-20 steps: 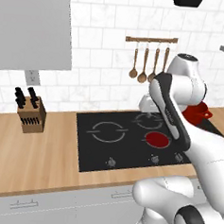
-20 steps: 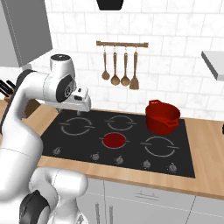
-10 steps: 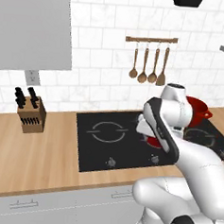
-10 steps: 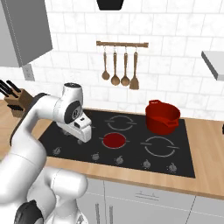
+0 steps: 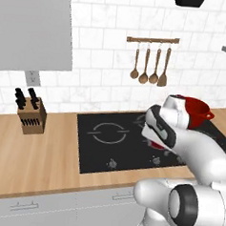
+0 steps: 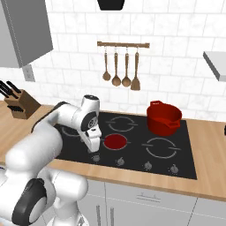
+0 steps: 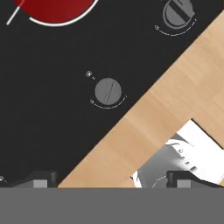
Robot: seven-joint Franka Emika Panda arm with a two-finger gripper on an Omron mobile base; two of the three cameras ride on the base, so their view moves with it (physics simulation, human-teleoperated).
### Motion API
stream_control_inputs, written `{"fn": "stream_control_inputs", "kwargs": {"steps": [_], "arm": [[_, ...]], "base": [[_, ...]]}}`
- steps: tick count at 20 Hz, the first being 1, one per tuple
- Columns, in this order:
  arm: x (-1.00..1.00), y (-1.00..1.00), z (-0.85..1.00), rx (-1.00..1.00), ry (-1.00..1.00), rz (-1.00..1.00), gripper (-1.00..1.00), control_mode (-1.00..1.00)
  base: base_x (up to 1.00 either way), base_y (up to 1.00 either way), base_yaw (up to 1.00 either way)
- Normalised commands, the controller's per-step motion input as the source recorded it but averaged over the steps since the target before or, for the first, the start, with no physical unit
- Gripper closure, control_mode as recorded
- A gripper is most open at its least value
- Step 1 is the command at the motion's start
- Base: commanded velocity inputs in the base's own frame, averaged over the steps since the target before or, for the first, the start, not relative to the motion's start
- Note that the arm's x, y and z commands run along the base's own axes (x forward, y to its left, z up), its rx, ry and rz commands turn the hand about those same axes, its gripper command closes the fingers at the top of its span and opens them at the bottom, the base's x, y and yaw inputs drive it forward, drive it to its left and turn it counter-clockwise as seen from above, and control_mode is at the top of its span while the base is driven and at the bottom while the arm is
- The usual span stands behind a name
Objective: Turn off the front center burner of the stove.
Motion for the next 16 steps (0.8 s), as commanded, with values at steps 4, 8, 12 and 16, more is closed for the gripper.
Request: {"fn": "stream_control_inputs", "kwargs": {"steps": [4,8,12,16], "arm": [[0.02,-0.22,-0.42,0.0,0.03,0.0,-1.0,-1.0],[0.0,-0.2,-0.58,0.0,0.07,0.0,-1.0,-1.0],[0.12,-0.07,-0.5,-0.01,0.04,0.0,-1.0,-1.0],[0.25,0.0,-0.33,-0.03,0.0,0.0,-1.0,-1.0]], "base": [[0.0,0.0,0.0],[0.0,0.0,0.0],[0.0,0.0,0.0],[0.0,0.0,0.0]]}}
